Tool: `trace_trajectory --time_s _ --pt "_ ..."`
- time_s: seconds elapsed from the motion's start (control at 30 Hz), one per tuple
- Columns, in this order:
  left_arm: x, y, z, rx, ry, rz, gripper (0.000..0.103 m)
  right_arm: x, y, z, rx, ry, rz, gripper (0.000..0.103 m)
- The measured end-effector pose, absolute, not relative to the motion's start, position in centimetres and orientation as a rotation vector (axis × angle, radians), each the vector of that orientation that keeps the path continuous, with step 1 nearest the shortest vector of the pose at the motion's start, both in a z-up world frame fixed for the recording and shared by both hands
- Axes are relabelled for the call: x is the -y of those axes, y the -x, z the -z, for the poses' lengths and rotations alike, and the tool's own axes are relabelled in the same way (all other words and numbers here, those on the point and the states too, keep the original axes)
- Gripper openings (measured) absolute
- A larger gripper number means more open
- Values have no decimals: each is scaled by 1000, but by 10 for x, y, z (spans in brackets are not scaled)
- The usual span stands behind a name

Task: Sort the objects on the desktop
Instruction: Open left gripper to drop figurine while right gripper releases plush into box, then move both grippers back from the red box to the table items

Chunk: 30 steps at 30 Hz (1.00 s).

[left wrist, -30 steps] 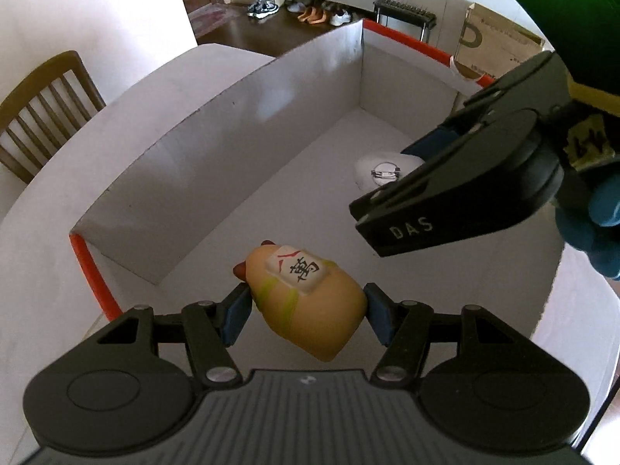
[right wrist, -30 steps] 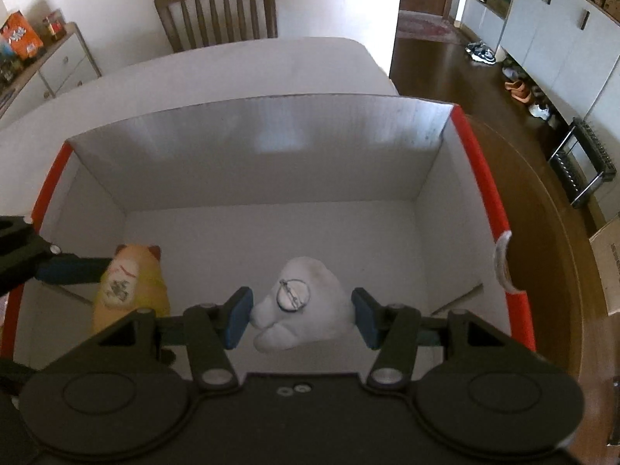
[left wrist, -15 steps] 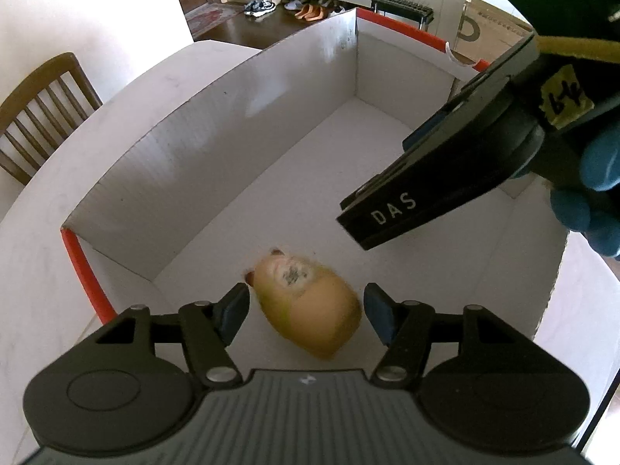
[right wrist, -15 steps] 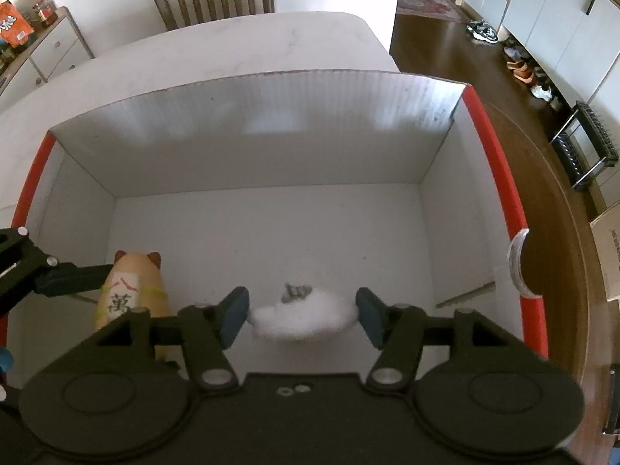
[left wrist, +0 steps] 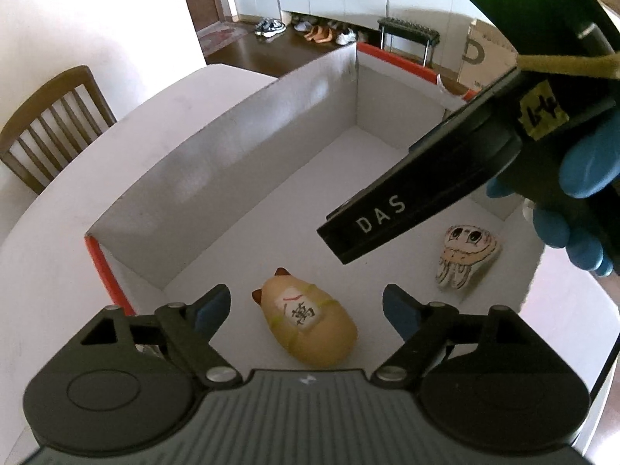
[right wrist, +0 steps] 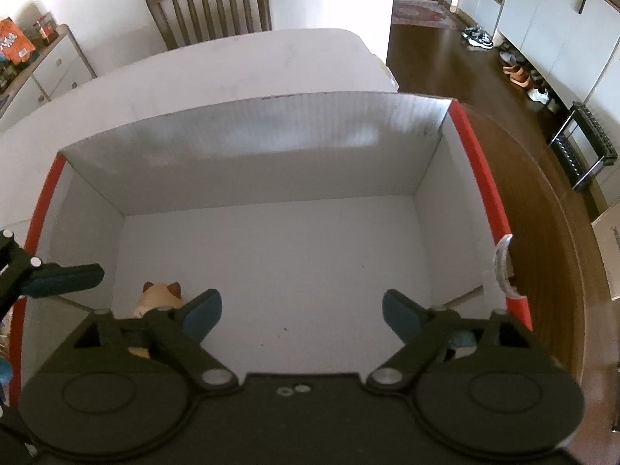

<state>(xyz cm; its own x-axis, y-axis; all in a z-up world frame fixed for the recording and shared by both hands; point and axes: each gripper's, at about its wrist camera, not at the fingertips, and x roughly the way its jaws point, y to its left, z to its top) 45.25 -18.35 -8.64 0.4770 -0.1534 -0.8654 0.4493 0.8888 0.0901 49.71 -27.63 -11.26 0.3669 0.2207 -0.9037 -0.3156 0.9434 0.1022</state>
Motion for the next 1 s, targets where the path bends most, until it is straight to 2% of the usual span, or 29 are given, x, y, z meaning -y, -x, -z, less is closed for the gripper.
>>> trace_trajectory --time_s 0.4,1.0 --pt "183 -418 56 -897 -290 375 101 290 -480 74 -1043 36 -375 98" --pt "152 -373 22 -775 -175 377 103 285 -429 27 -882 16 -382 103"
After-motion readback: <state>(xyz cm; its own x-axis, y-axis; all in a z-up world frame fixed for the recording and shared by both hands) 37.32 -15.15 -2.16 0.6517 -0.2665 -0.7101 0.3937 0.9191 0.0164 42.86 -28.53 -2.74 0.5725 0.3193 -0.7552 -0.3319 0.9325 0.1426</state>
